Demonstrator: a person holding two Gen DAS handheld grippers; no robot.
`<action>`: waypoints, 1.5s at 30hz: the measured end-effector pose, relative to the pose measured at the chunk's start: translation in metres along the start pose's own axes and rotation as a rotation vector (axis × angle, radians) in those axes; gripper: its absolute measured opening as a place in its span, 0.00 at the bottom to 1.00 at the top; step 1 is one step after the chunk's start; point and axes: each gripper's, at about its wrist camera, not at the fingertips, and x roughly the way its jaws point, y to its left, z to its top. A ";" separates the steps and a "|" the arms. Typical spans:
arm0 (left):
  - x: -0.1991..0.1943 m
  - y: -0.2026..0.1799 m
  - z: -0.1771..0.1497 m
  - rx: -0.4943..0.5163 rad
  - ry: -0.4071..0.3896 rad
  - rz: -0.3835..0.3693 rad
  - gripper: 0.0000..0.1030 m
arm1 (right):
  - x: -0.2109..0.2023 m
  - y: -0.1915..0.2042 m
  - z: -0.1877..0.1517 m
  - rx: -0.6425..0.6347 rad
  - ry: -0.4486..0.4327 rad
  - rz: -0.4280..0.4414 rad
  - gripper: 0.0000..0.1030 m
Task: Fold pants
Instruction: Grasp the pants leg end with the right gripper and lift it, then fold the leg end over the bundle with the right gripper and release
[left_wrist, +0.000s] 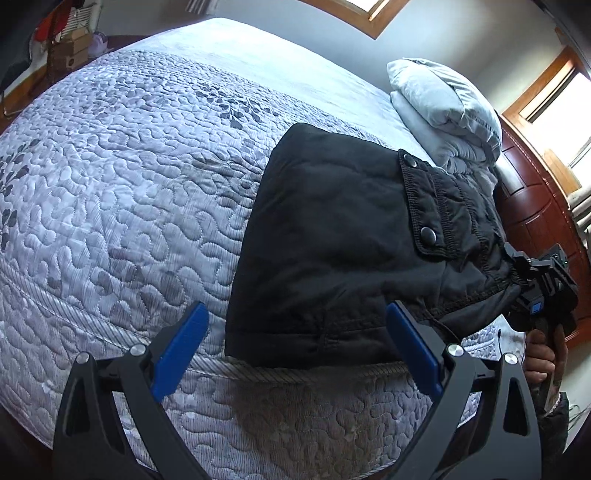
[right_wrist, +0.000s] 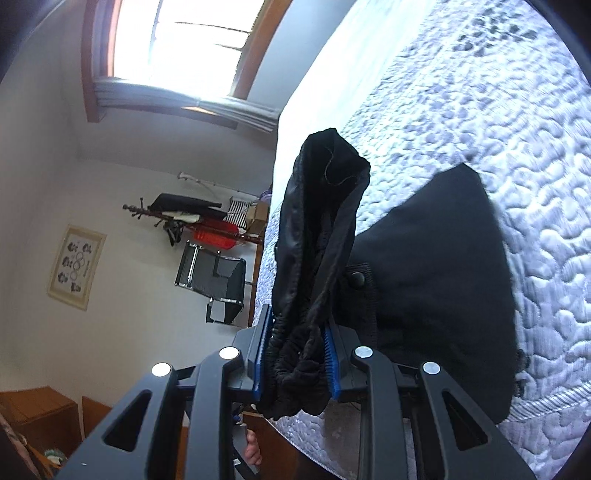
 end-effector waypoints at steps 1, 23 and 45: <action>0.001 -0.001 0.000 0.004 0.002 0.002 0.93 | 0.000 -0.005 0.001 0.006 -0.002 -0.005 0.25; 0.021 -0.005 -0.003 0.029 0.049 0.044 0.94 | -0.005 -0.088 -0.014 0.122 0.010 -0.117 0.39; 0.014 -0.029 -0.008 0.137 -0.016 0.125 0.94 | 0.019 0.041 -0.068 -0.544 0.060 -0.690 0.46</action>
